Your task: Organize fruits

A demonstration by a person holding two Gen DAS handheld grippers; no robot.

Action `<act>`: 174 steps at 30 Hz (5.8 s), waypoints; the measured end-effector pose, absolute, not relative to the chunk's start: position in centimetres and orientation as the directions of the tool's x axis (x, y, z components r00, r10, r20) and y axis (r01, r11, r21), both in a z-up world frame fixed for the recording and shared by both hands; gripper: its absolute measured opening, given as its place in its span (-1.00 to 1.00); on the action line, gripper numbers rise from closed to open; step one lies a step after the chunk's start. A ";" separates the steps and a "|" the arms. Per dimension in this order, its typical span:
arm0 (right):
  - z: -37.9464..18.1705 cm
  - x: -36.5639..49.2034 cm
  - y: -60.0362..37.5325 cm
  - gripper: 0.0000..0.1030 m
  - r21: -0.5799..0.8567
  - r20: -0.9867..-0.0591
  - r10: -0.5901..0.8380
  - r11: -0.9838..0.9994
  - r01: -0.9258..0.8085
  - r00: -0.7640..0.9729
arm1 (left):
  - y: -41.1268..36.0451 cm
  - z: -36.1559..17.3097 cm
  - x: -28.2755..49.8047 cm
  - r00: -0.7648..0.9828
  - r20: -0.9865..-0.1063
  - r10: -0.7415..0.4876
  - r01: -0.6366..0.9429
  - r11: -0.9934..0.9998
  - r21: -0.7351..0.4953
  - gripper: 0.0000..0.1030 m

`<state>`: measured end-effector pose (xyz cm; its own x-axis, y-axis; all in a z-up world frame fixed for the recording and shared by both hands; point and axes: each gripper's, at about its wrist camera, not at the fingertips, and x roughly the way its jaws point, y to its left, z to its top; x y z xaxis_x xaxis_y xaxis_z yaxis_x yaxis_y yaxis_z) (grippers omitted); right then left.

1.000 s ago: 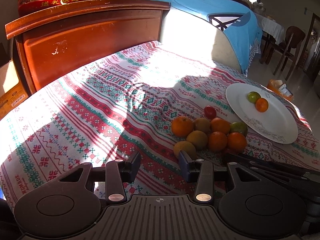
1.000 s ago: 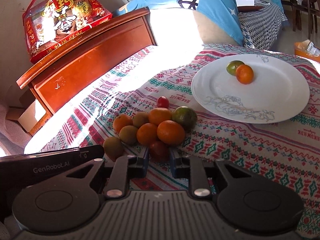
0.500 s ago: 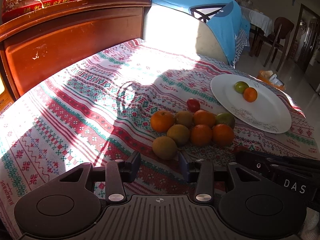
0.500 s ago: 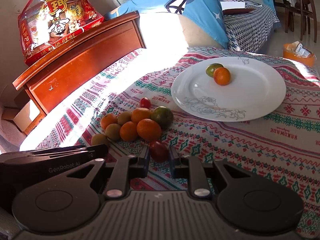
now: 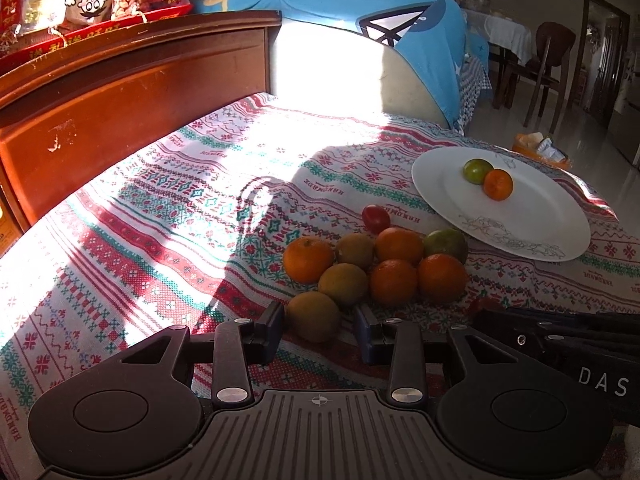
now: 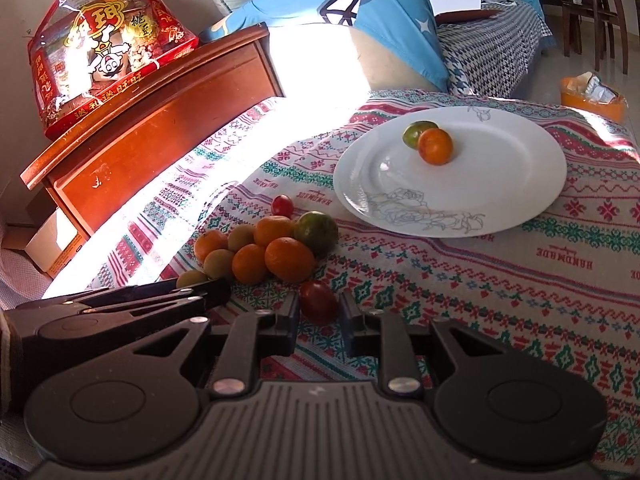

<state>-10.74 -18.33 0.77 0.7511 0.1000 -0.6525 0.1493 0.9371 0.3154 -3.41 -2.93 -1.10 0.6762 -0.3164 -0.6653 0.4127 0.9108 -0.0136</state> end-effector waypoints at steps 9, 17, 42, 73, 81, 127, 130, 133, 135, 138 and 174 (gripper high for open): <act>0.6 -10.6 -18.3 -0.60 0.312 -0.657 0.099 0.938 0.150 0.747 | -3.3 -1.0 -3.7 0.683 -0.664 -0.303 0.406 0.914 0.001 -0.51; 0.8 -10.7 -18.3 -0.61 0.322 -0.658 0.103 0.934 0.155 0.746 | -3.2 -0.8 -4.3 0.679 -0.674 -0.290 0.393 0.919 0.001 -0.52; 3.2 -14.0 -22.0 -0.61 0.371 -0.621 0.032 0.892 0.258 0.783 | -3.9 0.4 -6.5 0.659 -0.682 -0.319 0.395 0.918 -0.048 -0.52; 3.6 -13.7 -28.6 -0.61 0.516 -0.530 -0.051 0.773 0.369 0.847 | -13.1 3.0 -3.5 0.617 -0.651 -0.442 0.494 0.861 -0.117 -0.51; 2.3 -12.0 -29.8 -0.61 0.550 -0.540 -0.053 0.733 0.400 0.840 | -14.9 1.8 -1.0 0.591 -0.687 -0.422 0.468 0.873 -0.134 -0.51; 1.1 -14.1 -22.7 -0.36 0.355 -0.672 0.022 0.887 0.295 0.741 | -4.4 2.8 -5.3 0.617 -0.717 -0.325 0.349 0.929 -0.121 0.12; 1.2 -14.8 -22.1 -0.36 0.341 -0.678 0.028 0.897 0.281 0.735 | -4.2 2.9 -5.7 0.622 -0.715 -0.320 0.348 0.931 -0.113 0.12; 1.3 -15.4 -21.5 -0.36 0.317 -0.684 0.022 0.909 0.271 0.729 | -4.2 2.8 -6.0 0.631 -0.714 -0.304 0.346 0.934 -0.092 0.13; 1.4 -15.7 -21.2 -0.36 0.303 -0.688 0.020 0.916 0.263 0.726 | -4.1 2.7 -6.3 0.632 -0.717 -0.294 0.346 0.935 -0.079 0.14; 1.5 -16.0 -20.8 -0.35 0.285 -0.693 0.017 0.925 0.252 0.721 | -4.1 2.5 -6.4 0.628 -0.726 -0.281 0.345 0.936 -0.064 0.15; 1.8 -10.5 -18.5 -0.40 0.340 -0.619 0.110 0.930 0.139 0.777 | -0.6 1.3 -3.9 0.682 -0.686 -0.254 0.238 0.964 -0.120 -0.01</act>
